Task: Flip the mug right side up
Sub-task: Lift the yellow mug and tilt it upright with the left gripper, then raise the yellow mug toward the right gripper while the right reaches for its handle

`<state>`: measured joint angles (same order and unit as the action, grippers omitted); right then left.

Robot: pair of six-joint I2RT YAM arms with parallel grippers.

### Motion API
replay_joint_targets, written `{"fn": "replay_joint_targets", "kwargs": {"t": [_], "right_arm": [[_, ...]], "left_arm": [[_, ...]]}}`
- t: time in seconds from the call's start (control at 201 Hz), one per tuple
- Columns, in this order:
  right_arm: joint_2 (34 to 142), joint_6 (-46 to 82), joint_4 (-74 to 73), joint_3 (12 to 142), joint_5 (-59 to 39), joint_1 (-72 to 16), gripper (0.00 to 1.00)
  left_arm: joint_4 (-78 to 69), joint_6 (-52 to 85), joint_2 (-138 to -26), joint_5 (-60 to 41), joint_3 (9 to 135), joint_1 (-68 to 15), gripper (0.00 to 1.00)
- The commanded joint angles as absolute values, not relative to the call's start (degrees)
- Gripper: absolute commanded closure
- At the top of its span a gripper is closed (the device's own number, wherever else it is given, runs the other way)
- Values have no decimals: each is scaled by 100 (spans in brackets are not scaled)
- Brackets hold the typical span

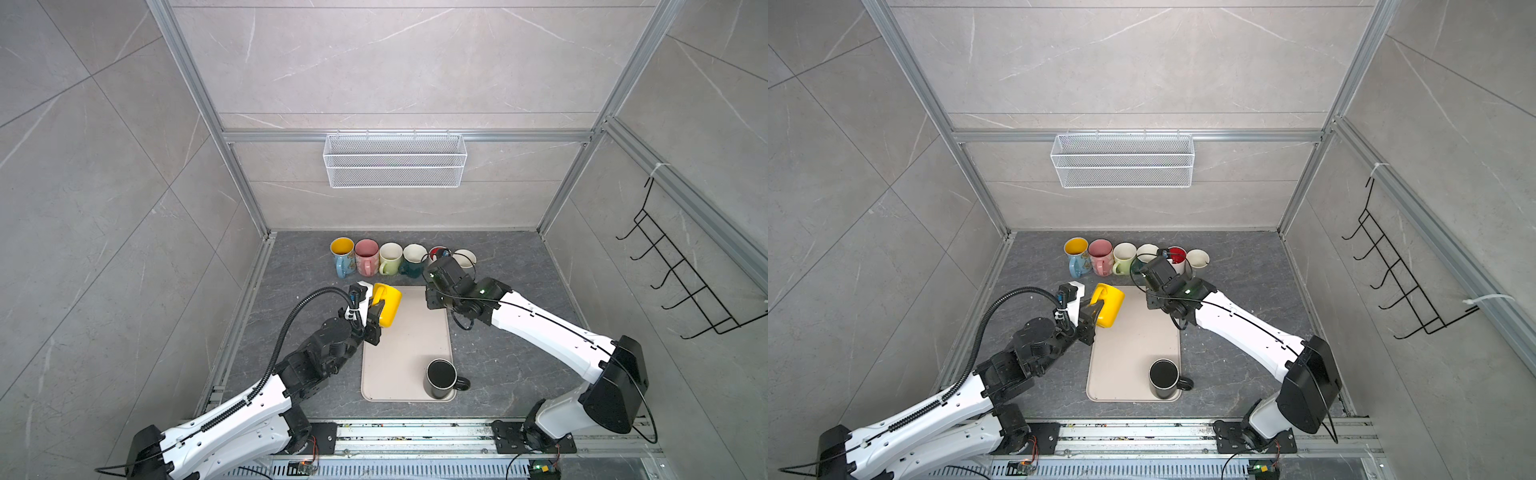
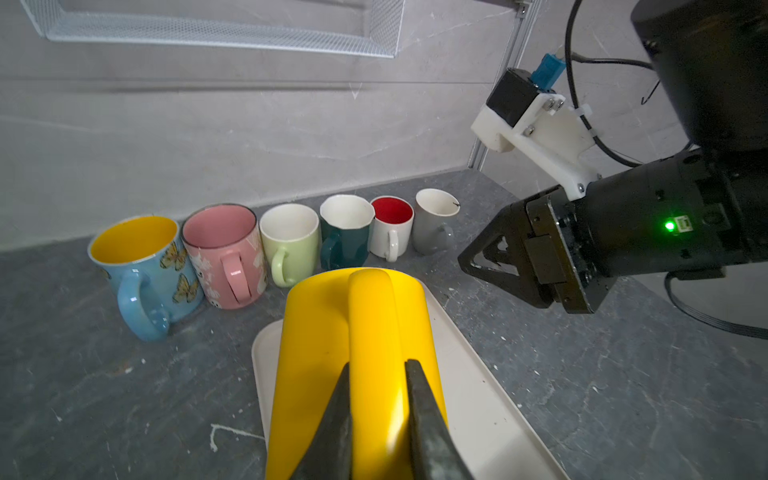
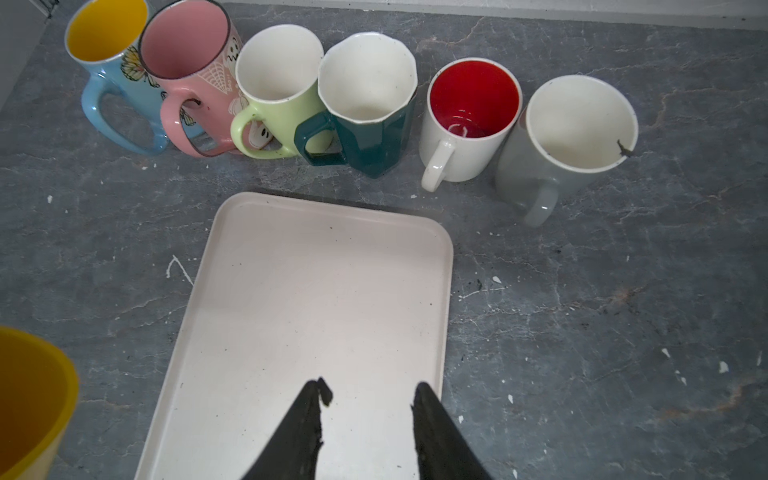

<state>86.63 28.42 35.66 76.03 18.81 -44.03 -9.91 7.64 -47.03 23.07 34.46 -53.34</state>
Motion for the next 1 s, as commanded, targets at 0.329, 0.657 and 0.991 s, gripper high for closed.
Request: {"fn": "replay_joint_targets", "kwargs": {"t": [0.329, 0.657, 0.991], "right_arm": [[8252, 2584, 3867, 8659, -10, -4267, 70], [8368, 2862, 4145, 9404, -2177, -3479, 70], [8718, 2965, 4368, 10104, -3109, -3361, 54]], "left_arm": [[-4714, -2529, -5359, 3784, 3283, -6072, 100], [-6374, -4281, -6019, 4152, 3210, -6205, 100], [-7490, -5787, -6926, 4177, 3392, -6233, 100]]}}
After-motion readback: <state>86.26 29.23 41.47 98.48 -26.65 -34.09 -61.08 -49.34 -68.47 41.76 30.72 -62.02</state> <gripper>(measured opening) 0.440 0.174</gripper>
